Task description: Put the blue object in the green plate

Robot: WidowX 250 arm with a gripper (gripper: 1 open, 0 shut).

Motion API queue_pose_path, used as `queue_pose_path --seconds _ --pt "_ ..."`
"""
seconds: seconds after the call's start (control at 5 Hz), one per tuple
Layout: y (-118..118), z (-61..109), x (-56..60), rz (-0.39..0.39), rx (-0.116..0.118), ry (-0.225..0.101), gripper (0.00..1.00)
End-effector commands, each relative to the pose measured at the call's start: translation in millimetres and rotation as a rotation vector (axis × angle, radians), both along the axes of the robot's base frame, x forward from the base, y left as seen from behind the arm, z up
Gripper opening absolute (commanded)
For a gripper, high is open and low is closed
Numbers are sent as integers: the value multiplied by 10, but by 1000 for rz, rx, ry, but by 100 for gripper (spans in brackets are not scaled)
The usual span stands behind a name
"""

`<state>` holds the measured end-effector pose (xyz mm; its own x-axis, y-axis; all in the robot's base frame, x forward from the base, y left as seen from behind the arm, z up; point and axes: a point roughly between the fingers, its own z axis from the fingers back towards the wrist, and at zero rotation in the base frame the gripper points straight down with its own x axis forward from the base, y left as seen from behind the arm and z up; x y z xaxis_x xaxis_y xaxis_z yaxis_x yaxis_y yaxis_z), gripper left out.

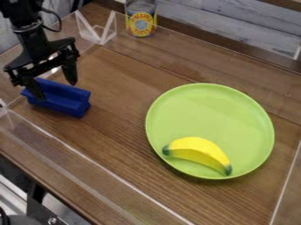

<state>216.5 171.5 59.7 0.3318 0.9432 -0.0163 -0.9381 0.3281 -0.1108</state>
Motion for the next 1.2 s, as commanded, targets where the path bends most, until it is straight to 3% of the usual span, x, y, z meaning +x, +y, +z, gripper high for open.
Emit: queue_pose_path --seconds 0.0,1.0 --pt "21 41 34 -3 26 -22 100" --pt "22 -14 126 -23 43 -26 100"
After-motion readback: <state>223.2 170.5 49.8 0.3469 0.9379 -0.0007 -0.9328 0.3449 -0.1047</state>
